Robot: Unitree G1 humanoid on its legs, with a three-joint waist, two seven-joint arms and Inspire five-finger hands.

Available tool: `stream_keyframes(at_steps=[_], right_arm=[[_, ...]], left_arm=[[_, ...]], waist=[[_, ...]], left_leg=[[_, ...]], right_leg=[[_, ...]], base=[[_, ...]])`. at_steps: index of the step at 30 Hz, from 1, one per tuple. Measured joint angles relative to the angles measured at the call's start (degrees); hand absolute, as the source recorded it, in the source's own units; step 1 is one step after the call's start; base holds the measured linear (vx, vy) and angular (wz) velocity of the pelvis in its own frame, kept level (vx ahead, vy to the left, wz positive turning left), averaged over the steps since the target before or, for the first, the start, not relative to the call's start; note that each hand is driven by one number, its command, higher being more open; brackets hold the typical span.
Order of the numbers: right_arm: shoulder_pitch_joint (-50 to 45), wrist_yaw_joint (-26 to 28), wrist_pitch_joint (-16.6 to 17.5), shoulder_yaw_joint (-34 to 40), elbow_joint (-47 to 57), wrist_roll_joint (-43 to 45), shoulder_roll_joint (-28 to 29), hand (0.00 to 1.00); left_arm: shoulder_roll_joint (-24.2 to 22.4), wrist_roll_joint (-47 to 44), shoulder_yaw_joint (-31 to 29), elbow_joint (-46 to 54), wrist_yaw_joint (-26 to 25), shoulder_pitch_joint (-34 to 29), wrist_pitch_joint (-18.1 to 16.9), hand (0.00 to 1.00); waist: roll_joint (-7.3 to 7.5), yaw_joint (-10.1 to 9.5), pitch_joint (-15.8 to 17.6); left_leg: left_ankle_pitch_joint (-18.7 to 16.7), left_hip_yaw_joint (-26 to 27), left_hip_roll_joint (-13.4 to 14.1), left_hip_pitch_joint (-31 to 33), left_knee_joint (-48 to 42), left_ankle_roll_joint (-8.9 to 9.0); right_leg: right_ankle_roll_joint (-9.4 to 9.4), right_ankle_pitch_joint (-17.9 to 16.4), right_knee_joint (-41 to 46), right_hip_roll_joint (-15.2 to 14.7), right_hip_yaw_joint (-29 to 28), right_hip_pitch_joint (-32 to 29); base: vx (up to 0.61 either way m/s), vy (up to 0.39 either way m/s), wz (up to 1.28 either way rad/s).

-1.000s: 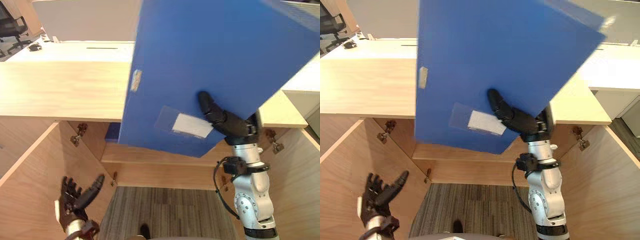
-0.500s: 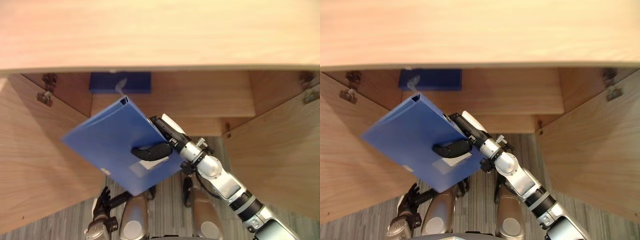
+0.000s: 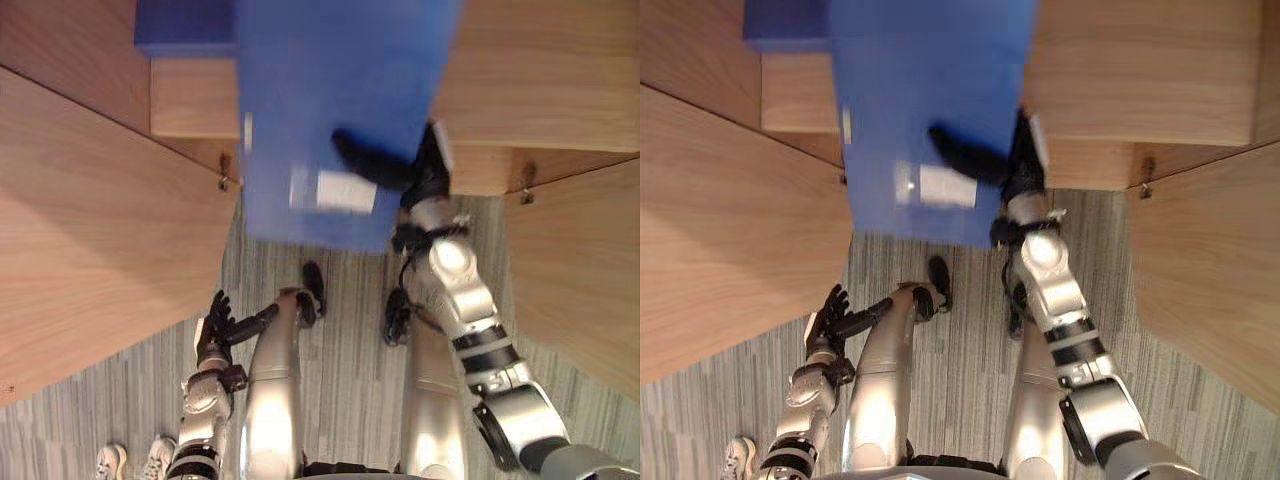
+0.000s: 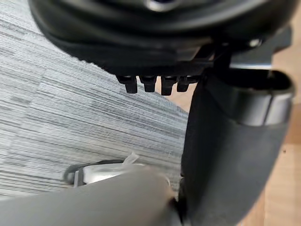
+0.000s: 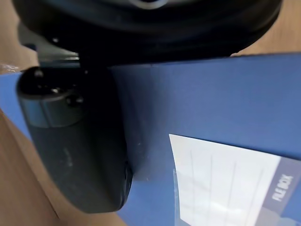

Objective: Walk over to the cabinet, pick up the folder, carry it to the office cabinet, place the folder inside the office cabinet, then close the office cabinet door

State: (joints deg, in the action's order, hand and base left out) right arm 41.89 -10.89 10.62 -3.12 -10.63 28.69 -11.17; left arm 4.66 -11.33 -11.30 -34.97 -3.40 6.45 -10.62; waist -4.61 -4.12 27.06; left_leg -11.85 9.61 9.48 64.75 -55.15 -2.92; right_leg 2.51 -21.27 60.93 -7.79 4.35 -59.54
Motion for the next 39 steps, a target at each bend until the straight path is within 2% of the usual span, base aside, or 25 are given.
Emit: stream_keyframes(at_steps=[4,9,10,12,16,20,27,34,39], right_arm=[[5.38,-6.72,3.17,7.64,-0.06,7.06,1.88,0.0],[10.09,-12.87,5.39,14.35,-3.17,13.37,2.95,0.0],[12.19,-14.47,5.71,16.64,-5.32,16.19,3.31,1.0],[14.33,-16.3,6.36,19.14,-7.45,20.28,3.98,1.0],[18.72,-17.24,7.88,21.81,-10.51,26.22,3.93,1.0],[25.1,-16.49,7.65,22.49,-17.63,32.01,1.01,1.0],[26.32,-13.7,6.07,17.81,-22.23,33.15,-1.05,1.0],[26.15,-11.85,5.9,14.7,-22.26,34.19,-1.69,1.0],[22.54,-8.96,5.13,9.15,-21.27,31.26,-3.32,1.0]], left_arm=[[-0.42,-0.96,0.02,1.99,-1.64,1.24,0.27,1.0],[-1.66,-2.86,0.22,3.52,-3.91,1.28,0.29,1.0],[-2.43,-3.42,0.4,3.98,-4.21,1.45,0.26,1.0],[-3.76,-3.32,0.58,5.11,-4.43,1.54,0.32,1.0],[-3.28,-3.37,1.65,5.32,-5.41,1.55,0.29,1.0],[-3.29,-3.42,1.72,5.28,-5.52,1.55,0.28,1.0],[-3.13,-4.51,1.73,3.36,-5.77,1.56,0.28,1.0],[-2.85,-4.53,1.71,2.62,-6.16,1.57,0.39,1.0],[-2.33,-4.52,1.73,1.95,-5.96,1.56,0.41,1.0]], waist=[[0.03,-0.24,0.06],[0.03,-0.25,0.06],[0.03,-0.27,0.05],[0.03,-0.32,0.04],[0.01,-0.14,-0.03],[0.04,-0.02,-0.11],[0.08,0.25,-0.27],[0.15,0.69,-0.38],[0.67,0.87,-0.71]], left_leg=[[-0.42,0.01,0.42,1.89,-1.97,-0.43],[-0.95,0.06,0.66,1.9,-1.96,0.22],[-0.94,0.06,0.67,1.9,-1.66,0.23],[-0.88,-0.01,0.66,1.94,-1.3,0.16],[-0.33,-0.36,0.73,2.0,-0.87,-0.7],[-0.11,-0.82,0.61,1.97,-0.05,-0.52],[0.41,-1.16,0.54,0.77,1.49,-0.11],[0.45,-1.06,0.6,-0.13,1.95,-0.04],[0.45,-0.83,0.81,-0.77,2.18,-0.03]], right_leg=[[0.08,-0.59,1.69,0.04,-0.27,-1.85],[0.08,-0.7,1.53,0.19,-0.24,-1.87],[0.06,-0.69,1.25,0.19,-0.11,-1.87],[0.01,-0.65,0.87,0.24,0.05,-1.85],[-0.04,-0.6,0.11,0.32,0.66,-1.58],[-0.16,-0.52,-0.97,0.32,1.4,-1.12],[-0.34,-0.39,-2.45,0.34,2.26,0.38],[-0.52,-0.25,-3.19,0.43,2.33,1.41],[-0.59,-0.19,-3.37,0.62,2.17,1.81]], base=[[-0.02,-0.052,-0.03],[-0.02,-0.062,-0.02],[-0.03,-0.073,0.0],[-0.01,-0.076,0.0],[0.01,-0.059,0.0],[0.0,-0.05,0.04],[-0.01,-0.053,0.03],[-0.02,-0.026,-0.01],[-0.03,-0.044,-0.02]])
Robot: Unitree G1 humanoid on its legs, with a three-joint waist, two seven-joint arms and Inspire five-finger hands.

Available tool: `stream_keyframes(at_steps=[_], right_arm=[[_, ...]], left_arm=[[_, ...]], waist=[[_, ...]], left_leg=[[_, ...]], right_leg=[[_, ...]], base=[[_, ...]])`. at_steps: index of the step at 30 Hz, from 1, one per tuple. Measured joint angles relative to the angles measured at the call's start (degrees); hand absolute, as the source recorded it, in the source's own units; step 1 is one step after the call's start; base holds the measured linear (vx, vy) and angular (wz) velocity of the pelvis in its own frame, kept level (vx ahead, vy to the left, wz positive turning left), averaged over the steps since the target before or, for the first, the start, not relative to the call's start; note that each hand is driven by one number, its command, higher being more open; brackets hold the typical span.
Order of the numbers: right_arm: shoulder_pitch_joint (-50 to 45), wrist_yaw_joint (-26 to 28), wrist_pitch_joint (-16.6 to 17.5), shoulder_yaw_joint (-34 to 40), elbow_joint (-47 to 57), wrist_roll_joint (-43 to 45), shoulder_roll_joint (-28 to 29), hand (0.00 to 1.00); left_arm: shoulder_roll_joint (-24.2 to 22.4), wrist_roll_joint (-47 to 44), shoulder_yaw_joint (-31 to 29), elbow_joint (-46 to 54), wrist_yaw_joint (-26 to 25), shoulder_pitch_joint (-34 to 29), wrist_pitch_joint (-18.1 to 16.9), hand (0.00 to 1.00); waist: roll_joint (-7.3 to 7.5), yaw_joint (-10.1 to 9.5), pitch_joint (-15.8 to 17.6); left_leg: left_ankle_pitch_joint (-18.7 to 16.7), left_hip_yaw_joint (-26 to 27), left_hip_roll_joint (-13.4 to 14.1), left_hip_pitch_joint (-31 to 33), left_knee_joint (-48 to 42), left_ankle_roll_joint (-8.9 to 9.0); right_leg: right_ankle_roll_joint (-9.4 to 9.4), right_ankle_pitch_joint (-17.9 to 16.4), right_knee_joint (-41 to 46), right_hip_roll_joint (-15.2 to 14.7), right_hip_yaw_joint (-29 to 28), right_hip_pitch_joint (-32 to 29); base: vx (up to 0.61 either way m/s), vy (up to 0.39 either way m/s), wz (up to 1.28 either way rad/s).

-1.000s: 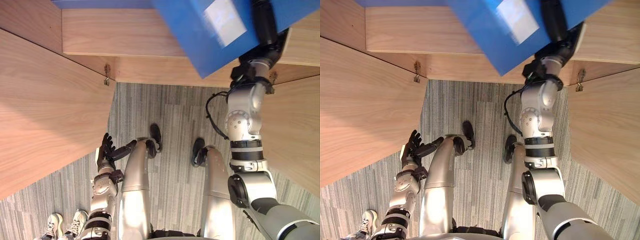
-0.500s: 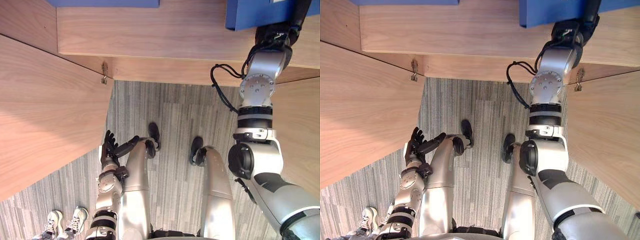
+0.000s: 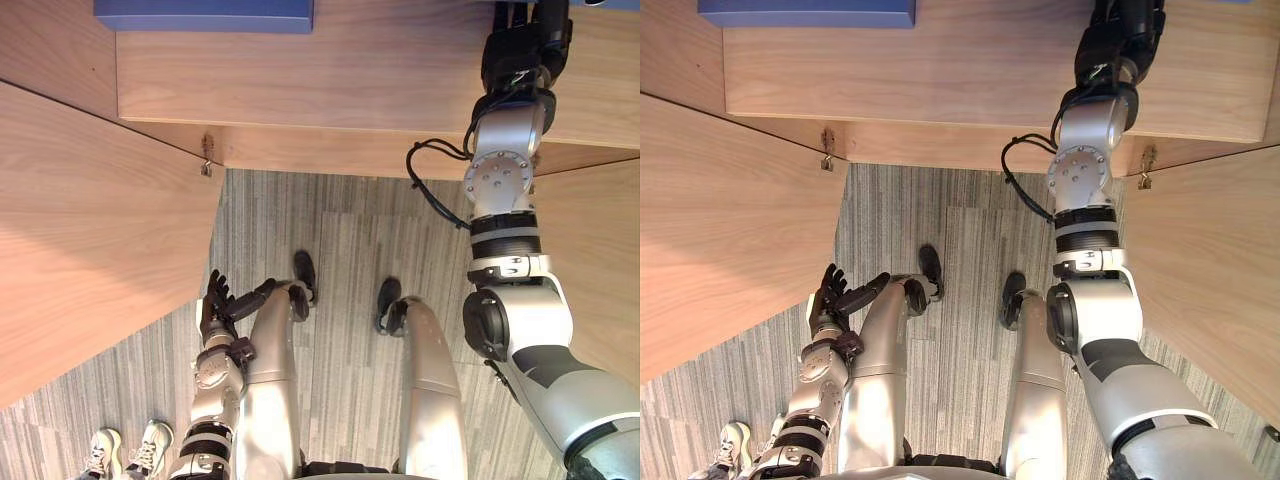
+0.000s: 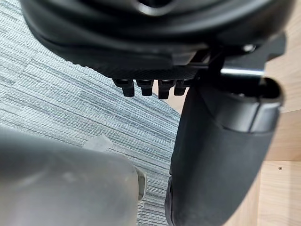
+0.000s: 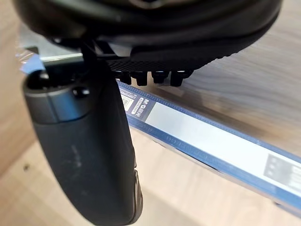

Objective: Walk over to the cabinet, pick up the folder, carry it to the office cabinet, place the folder inside the office cabinet, then close the office cabinet door

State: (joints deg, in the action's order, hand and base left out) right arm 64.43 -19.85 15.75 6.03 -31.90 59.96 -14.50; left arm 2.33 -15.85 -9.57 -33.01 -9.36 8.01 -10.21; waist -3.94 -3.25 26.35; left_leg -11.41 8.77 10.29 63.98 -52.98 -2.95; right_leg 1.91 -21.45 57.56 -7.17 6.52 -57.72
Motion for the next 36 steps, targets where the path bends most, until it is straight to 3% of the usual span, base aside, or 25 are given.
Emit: stream_keyframes(at_steps=[6,7,12,15,17,19,22,28,36], right_arm=[[-7.27,8.09,-4.21,-11.88,3.6,-11.61,-8.67,1.0],[-8.48,10.26,-4.46,-14.36,3.64,-16.12,-10.78,0.0],[-10.15,12.97,-4.98,-19.54,3.38,-37.37,-17.4,0.0],[-11.09,13.03,-5.68,-20.69,2.86,-48.47,-18.66,0.0],[-11.14,13.13,-5.95,-21.16,1.66,-49.55,-18.92,0.0],[-11.14,13.27,-6.62,-20.88,0.45,-48.15,-18.99,0.0],[-12.39,17.21,-7.59,-20.04,-0.61,-34.46,-18.76,0.0],[-15.59,20.35,-7.55,-19.24,1.38,-17.64,-14.67,0.0],[-17.62,18.46,-7.57,-19.17,5.59,-14.78,-3.63,0.0]], left_arm=[[1.29,0.04,1.2,-0.46,1.4,-0.07,-0.22,1.0],[1.6,0.05,1.32,-0.72,2.28,-0.07,-0.25,1.0],[2.61,0.21,2.66,-1.79,3.31,-0.07,-0.65,1.0],[3.45,0.32,2.72,-3.57,3.37,-0.07,-0.91,1.0],[3.67,1.07,2.76,-3.87,3.41,-0.07,-0.9,1.0],[3.89,1.37,3.42,-4.01,3.52,-0.07,-0.91,1.0],[3.96,1.28,3.48,-4.25,4.54,-0.06,-0.94,1.0],[3.95,1.29,3.41,-5.33,5.04,-0.06,-0.85,1.0],[3.64,1.24,2.08,-5.24,4.31,-0.02,-0.16,1.0]], waist=[[0.01,0.88,0.0],[0.04,1.15,-0.01],[0.09,1.45,-0.03],[1.78,1.35,-0.92],[2.07,1.48,-1.07],[2.27,1.34,-1.19],[2.84,0.87,-1.51],[2.86,0.84,-1.53],[2.84,0.97,-1.54]], left_leg=[[0.0,0.12,0.05,-0.13,0.09,-0.01],[0.0,0.25,0.06,-0.22,0.2,0.0],[0.4,0.95,0.09,-1.21,1.7,-0.04],[0.58,2.3,0.09,-2.54,3.59,-0.02],[0.59,2.39,0.09,-3.31,4.2,-0.02],[0.59,2.62,0.05,-3.98,4.85,-0.04],[0.64,2.96,-0.09,-4.3,5.57,-0.1],[0.64,3.72,-0.12,-5.58,6.7,-0.11],[0.64,3.9,0.85,-5.7,6.7,-0.1]], right_leg=[[0.03,0.11,-0.04,0.0,-0.08,0.05],[0.04,0.15,-0.07,0.0,-0.17,0.05],[0.09,0.9,-1.54,0.01,-0.35,0.69],[0.07,1.57,-2.98,-0.31,-0.75,1.16],[0.21,1.78,-4.04,-0.38,-0.41,2.21],[0.32,1.93,-4.98,-0.57,-0.07,3.19],[0.33,1.94,-5.94,-0.87,0.35,3.83],[0.39,1.98,-7.12,-0.96,0.3,4.96],[0.29,2.28,-7.85,0.16,0.2,5.0]], base=[[-0.04,-0.039,-0.01],[-0.03,-0.031,-0.01],[-0.04,-0.042,-0.03],[-0.01,-0.043,-0.07],[0.0,-0.018,-0.02],[0.02,-0.017,0.05],[0.02,-0.023,0.06],[0.0,-0.04,0.0],[-0.03,-0.047,-0.06]])
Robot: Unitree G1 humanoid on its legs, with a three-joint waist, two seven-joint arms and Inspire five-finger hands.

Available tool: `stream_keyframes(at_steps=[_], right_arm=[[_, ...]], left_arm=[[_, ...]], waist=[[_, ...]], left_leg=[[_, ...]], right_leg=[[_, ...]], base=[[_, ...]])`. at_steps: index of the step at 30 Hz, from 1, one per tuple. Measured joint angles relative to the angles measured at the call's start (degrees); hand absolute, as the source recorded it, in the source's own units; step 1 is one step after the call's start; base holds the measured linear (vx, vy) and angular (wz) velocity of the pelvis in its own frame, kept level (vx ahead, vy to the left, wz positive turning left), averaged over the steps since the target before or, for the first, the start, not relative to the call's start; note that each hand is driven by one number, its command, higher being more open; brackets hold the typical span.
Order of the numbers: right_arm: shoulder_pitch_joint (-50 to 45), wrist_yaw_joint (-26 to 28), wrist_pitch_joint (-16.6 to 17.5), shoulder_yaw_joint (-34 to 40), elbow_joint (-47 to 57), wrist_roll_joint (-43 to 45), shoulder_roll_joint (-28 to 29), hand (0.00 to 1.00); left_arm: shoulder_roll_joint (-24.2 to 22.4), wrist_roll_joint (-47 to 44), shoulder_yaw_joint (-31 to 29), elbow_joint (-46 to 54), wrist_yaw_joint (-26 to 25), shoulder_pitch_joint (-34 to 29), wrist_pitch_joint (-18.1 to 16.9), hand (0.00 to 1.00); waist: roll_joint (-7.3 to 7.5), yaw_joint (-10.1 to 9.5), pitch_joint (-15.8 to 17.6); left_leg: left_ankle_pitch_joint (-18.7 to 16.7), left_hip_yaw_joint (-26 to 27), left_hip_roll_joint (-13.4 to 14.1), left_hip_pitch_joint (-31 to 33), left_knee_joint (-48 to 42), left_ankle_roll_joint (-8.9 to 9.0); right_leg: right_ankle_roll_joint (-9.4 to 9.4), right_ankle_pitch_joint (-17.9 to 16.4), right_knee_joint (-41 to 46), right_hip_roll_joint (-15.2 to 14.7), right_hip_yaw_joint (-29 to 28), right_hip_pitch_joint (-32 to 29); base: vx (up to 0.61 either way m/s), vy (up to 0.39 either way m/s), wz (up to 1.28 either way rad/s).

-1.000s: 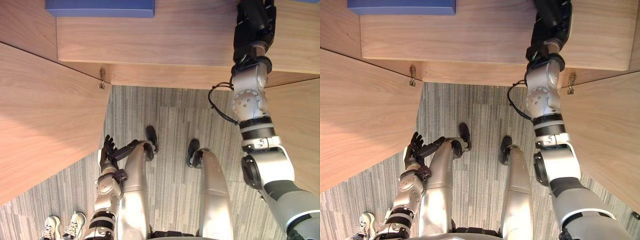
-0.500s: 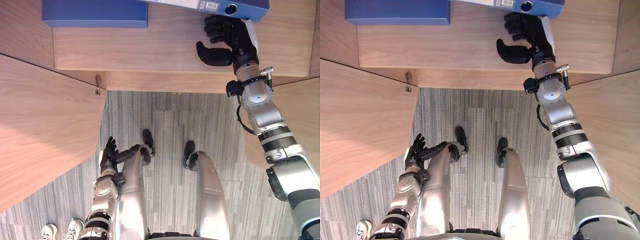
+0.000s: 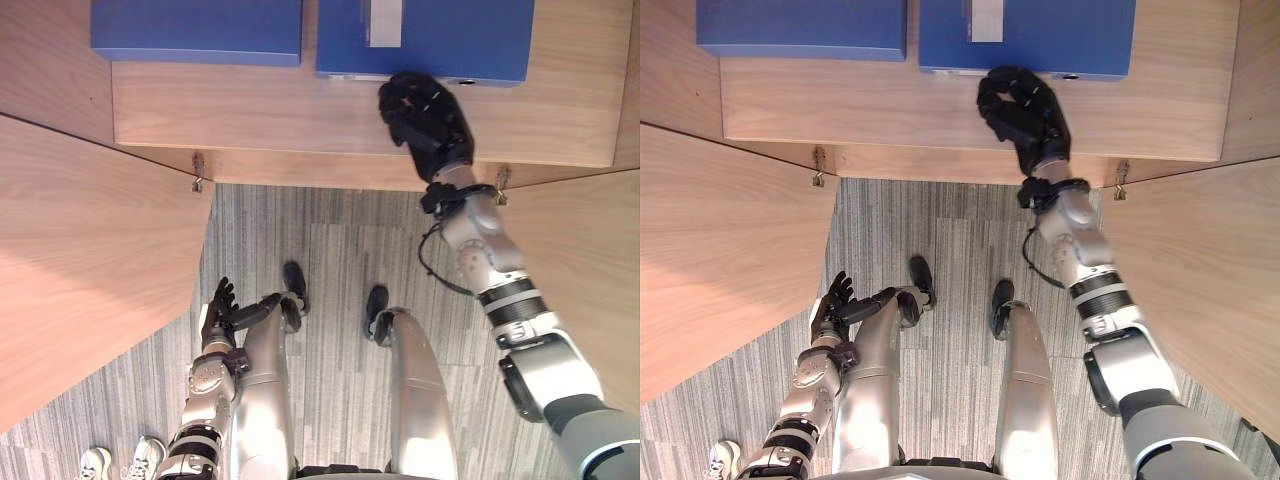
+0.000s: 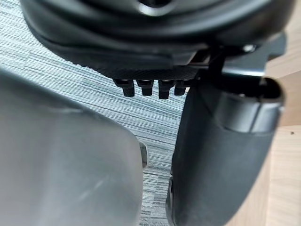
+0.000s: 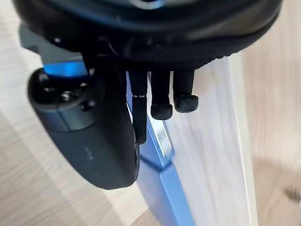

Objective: Walk over to the cabinet, pick up the folder, carry it to the office cabinet, place the folder inside the office cabinet, then close the office cabinet door

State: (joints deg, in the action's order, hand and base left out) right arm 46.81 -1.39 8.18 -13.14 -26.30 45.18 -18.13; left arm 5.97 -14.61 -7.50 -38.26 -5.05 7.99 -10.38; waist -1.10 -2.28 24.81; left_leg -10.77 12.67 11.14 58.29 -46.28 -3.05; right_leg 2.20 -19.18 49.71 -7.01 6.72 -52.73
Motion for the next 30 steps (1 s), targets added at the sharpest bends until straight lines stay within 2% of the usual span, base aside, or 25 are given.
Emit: stream_keyframes(at_steps=[5,9,15,20,22,25,27,28,30], right_arm=[[2.65,-4.91,-0.04,1.9,-1.11,-0.46,4.82,0.0],[10.97,-8.75,-0.04,5.96,-7.32,-0.65,7.77,0.0],[14.36,-10.2,0.35,8.3,-11.68,-2.19,8.63,0.0],[15.62,-11.52,0.39,11.29,-13.57,-2.45,8.48,0.0],[12.75,-12.85,0.41,13.03,-10.61,-2.32,7.85,0.0],[-1.06,-13.91,0.46,14.12,0.41,-2.73,7.12,0.0],[-15.57,-13.58,1.16,13.86,10.21,-5.45,8.45,0.0],[-18.94,-13.4,1.23,13.55,12.04,-6.87,9.16,0.0],[-31.3,-11.82,1.86,11.52,16.78,-11.81,12.08,0.0]], left_arm=[[-0.75,-0.09,-1.78,0.26,-0.57,0.19,0.16,1.0],[-1.14,-1.26,-2.3,0.34,-2.31,1.72,0.21,1.0],[-2.2,-2.39,-2.28,1.13,-2.72,2.7,-0.03,1.0],[-3.59,-2.4,-1.72,2.11,-3.53,3.23,-0.21,1.0],[-4.0,-2.38,-1.09,2.24,-3.62,3.23,-0.15,1.0],[-5.03,-2.36,-0.13,1.6,-3.76,2.69,0.27,1.0],[-5.04,-2.21,1.45,1.56,-3.58,0.87,0.5,1.0],[-5.04,-2.04,1.87,1.54,-3.43,0.27,0.71,1.0],[-5.04,-0.85,3.08,1.54,-3.21,-3.21,1.07,1.0]], waist=[[-0.02,0.03,-0.01],[-0.04,-0.13,-0.02],[-0.12,-0.49,-0.06],[-0.13,-0.58,-0.07],[-0.13,-1.12,-0.07],[-0.13,-1.35,-0.07],[-0.12,-0.93,-0.07],[-0.12,-0.77,-0.07],[0.0,0.38,-0.15]], left_leg=[[0.0,-0.17,0.1,0.52,-0.21,0.0],[0.02,-0.61,0.2,1.91,-0.82,-0.02],[0.47,-0.97,-0.21,2.01,-0.63,0.05],[2.35,-1.31,-1.26,1.62,1.6,0.43],[2.77,-1.16,-1.67,0.81,2.4,0.36],[2.76,-1.04,-2.06,-3.0,3.58,0.35],[2.5,-0.58,-2.33,-8.27,5.67,0.49],[2.4,-0.37,-2.37,-9.98,6.34,0.59],[1.72,0.89,-2.39,-17.36,9.28,1.26]], right_leg=[[-0.09,0.08,0.02,0.13,0.07,-0.4],[-0.1,0.23,0.29,0.22,0.35,-1.44],[-0.12,0.23,0.48,-0.03,0.64,-1.43],[-0.74,0.82,0.35,-1.01,1.51,-1.39],[-0.67,1.05,0.01,-1.33,1.54,-0.72],[-0.5,1.13,-1.84,-1.67,2.21,3.78],[-0.17,1.32,-4.63,-1.72,2.63,9.52],[-0.02,1.41,-5.53,-1.72,2.66,11.21],[0.3,1.97,-9.32,-1.41,2.48,18.43]], base=[[-0.04,-0.036,-0.01],[-0.04,-0.021,0.0],[-0.03,-0.023,0.04],[-0.08,-0.056,0.15],[-0.04,-0.038,0.11],[0.01,-0.022,0.1],[0.03,-0.016,0.07],[0.03,-0.023,-0.01],[0.03,-0.021,-0.12]])
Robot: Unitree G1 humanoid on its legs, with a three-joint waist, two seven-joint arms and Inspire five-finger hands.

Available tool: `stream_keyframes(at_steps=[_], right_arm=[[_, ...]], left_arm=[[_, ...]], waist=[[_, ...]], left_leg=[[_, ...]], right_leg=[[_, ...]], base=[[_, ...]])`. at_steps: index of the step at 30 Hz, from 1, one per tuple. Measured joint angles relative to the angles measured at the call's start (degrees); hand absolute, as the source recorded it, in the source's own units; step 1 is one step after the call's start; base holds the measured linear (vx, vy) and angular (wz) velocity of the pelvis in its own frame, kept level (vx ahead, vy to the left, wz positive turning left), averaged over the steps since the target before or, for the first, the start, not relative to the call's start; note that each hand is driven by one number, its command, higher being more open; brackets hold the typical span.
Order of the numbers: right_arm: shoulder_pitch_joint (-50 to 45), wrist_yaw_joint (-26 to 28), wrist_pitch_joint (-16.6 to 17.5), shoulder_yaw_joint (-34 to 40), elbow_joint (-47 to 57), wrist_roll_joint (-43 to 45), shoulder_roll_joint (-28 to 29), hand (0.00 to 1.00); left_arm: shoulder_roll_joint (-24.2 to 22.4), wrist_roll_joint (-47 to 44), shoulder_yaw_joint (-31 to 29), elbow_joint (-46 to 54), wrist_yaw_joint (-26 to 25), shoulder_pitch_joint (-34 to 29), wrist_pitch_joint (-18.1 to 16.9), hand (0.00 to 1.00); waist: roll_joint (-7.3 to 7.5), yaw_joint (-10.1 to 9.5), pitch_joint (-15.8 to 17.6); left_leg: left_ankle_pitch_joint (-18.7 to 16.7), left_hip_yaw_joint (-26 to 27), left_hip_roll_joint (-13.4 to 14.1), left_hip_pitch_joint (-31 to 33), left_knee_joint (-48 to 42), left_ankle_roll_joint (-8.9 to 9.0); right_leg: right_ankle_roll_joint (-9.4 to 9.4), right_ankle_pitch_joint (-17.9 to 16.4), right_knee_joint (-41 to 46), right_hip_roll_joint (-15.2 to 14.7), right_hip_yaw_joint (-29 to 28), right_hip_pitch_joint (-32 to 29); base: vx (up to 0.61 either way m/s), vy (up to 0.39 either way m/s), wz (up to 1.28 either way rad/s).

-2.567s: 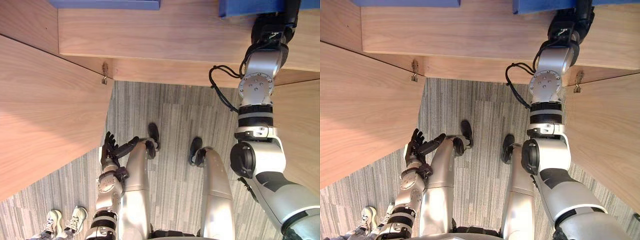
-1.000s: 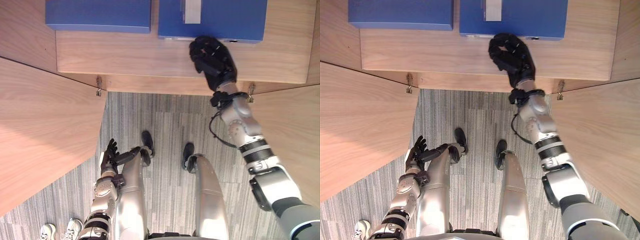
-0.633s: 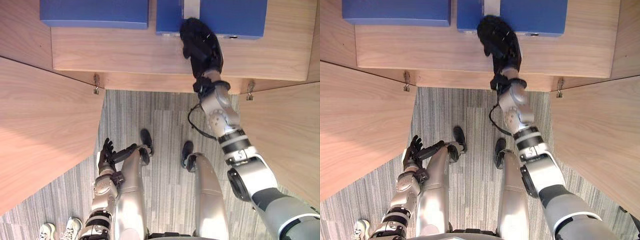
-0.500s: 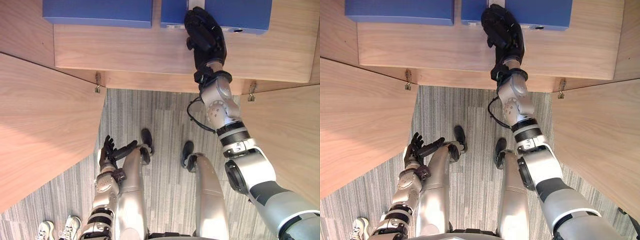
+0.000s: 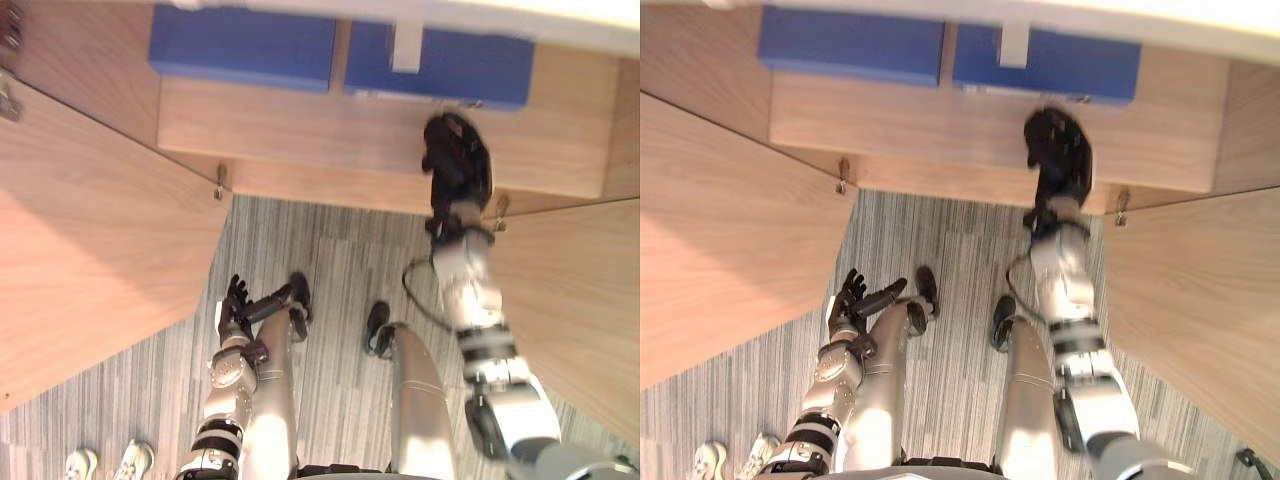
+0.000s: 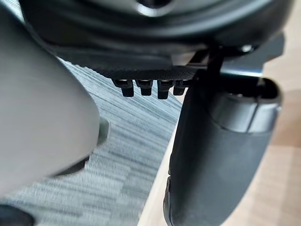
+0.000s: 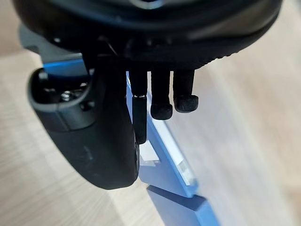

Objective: Walk over to the cabinet, pick up the folder, carry it to the office cabinet, place the folder inside the office cabinet, then close the office cabinet door

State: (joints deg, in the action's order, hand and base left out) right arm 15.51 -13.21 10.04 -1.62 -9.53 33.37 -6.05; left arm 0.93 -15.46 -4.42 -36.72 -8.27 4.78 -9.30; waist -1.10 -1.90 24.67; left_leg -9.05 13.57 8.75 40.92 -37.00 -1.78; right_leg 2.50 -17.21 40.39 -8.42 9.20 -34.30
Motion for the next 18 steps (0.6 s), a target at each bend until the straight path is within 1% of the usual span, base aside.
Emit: stream_keyframes(at_steps=[1,2,3,4,5,6,7,8,10,11,12,13,15,18], right_arm=[[-2.75,0.52,0.05,-0.58,0.65,-1.13,0.63,0.0],[-7.74,1.63,0.06,-1.95,1.54,-2.52,1.65,0.0],[-11.23,2.56,0.06,-2.5,1.49,-4.99,2.46,0.0],[-15.89,3.58,0.02,-2.87,0.72,-8.54,3.31,0.0],[-17.54,4.1,0.06,-2.89,-0.25,-10.35,3.61,0.0],[-19.27,4.81,0.13,-2.83,-4.16,-13.53,3.89,0.0],[-20.17,5.17,0.06,-2.16,-9.49,-16.03,3.99,1.0],[-20.24,5.23,-0.01,-1.47,-12.37,-17.36,4.13,1.0],[-20.89,5.27,-1.24,3.01,-22.25,-21.66,4.86,1.0],[-21.02,5.28,-1.53,4.29,-24.34,-22.19,4.96,1.0],[-21.4,5.11,-2.1,7.34,-29.38,-22.29,5.18,1.0],[-21.64,4.96,-2.25,8.81,-31.2,-22.24,5.28,1.0],[-22.8,4.4,-2.56,13.4,-35.46,-21.5,5.7,1.0],[-23.47,3.96,-2.56,19.04,-38.63,-18.99,5.94,1.0]], left_arm=[[0.02,0.22,0.08,-0.07,0.13,-0.87,0.15,1.0],[0.19,1.02,0.25,-0.46,0.41,-2.26,0.3,1.0],[0.4,1.48,0.31,-1.7,0.99,-2.98,0.27,1.0],[0.82,2.2,0.66,-4.22,1.42,-3.75,0.43,1.0],[1.19,2.22,0.91,-5.42,1.58,-4.01,0.45,1.0],[2.09,2.67,0.96,-8.21,2.08,-4.42,0.57,1.0],[2.76,3.79,0.98,-10.76,2.35,-4.63,1.0,1.0],[3.0,4.25,0.94,-11.71,2.37,-4.72,1.25,1.0],[3.35,6.13,0.56,-13.93,2.68,-5.62,1.82,1.0],[3.37,6.77,0.36,-13.92,2.8,-6.05,1.83,1.0],[3.54,8.12,-0.46,-14.12,3.24,-6.96,1.96,1.0],[3.69,8.59,-0.73,-14.43,3.34,-7.17,1.98,1.0],[4.71,8.81,-0.79,-15.88,3.36,-7.55,2.36,1.0],[4.84,8.95,-2.08,-17.37,3.41,-7.89,2.6,1.0]], waist=[[0.14,0.29,-0.14],[0.62,0.69,-0.55],[0.79,1.1,-1.5],[0.96,1.47,-3.46],[1.21,1.68,-4.27],[1.66,2.48,-6.0],[1.89,3.7,-7.53],[2.09,4.16,-8.0],[2.38,4.55,-9.64],[2.32,4.64,-9.9],[2.3,5.04,-11.05],[2.25,5.23,-11.66],[2.27,6.2,-13.78],[2.21,6.8,-15.76]], left_leg=[[-0.03,0.39,0.08,-1.88,0.94,0.01],[-0.04,1.43,0.33,-5.49,2.92,0.05],[0.1,1.95,0.43,-7.6,4.49,0.25],[0.42,2.75,0.44,-10.34,6.93,0.68],[0.69,3.27,0.44,-11.85,8.31,0.87],[1.89,4.13,0.28,-14.52,11.22,0.58],[2.89,4.75,-0.08,-16.83,13.93,0.44],[3.39,5.19,-0.38,-18.26,15.35,0.42],[5.39,7.99,-1.74,-24.23,21.94,0.11],[5.85,8.72,-2.06,-25.73,23.47,0.0],[6.69,10.12,-2.83,-28.75,26.71,0.06],[6.96,10.62,-3.1,-29.75,27.78,0.08],[7.66,11.52,-3.76,-32.73,30.77,0.45],[8.64,14.09,-4.23,-36.65,34.52,1.02]], right_leg=[[0.05,0.31,-1.26,0.25,-0.21,1.73],[0.15,1.05,-3.74,0.79,-0.83,4.97],[0.25,1.75,-5.92,1.3,-1.13,7.01],[0.4,2.86,-9.24,1.91,-1.56,9.59],[0.45,3.55,-11.05,2.29,-2.06,10.97],[0.61,5.16,-14.93,2.83,-2.79,13.53],[0.92,6.79,-18.71,3.23,-3.22,15.93],[1.02,7.55,-20.55,3.3,-3.6,17.29],[1.67,10.61,-27.02,3.4,-5.73,22.02],[1.9,11.3,-28.47,3.35,-6.19,23.11],[2.14,12.5,-31.45,3.3,-7.41,25.39],[2.22,12.87,-32.35,3.31,-7.79,26.17],[2.33,13.6,-34.38,3.3,-8.94,28.26],[2.32,14.79,-36.11,3.54,-11.41,29.69]], base=[[0.03,-0.009,-0.27],[0.04,-0.009,-0.31],[0.09,-0.008,-0.37],[0.1,-0.004,-0.3],[0.14,0.005,-0.4],[0.16,0.006,-0.38],[0.17,0.01,-0.35],[0.17,0.021,-0.34],[0.17,0.035,-0.48],[0.14,0.036,-0.54],[0.1,0.034,-0.4],[0.09,0.028,-0.38],[0.07,0.014,-0.25],[0.03,0.025,-0.48]])
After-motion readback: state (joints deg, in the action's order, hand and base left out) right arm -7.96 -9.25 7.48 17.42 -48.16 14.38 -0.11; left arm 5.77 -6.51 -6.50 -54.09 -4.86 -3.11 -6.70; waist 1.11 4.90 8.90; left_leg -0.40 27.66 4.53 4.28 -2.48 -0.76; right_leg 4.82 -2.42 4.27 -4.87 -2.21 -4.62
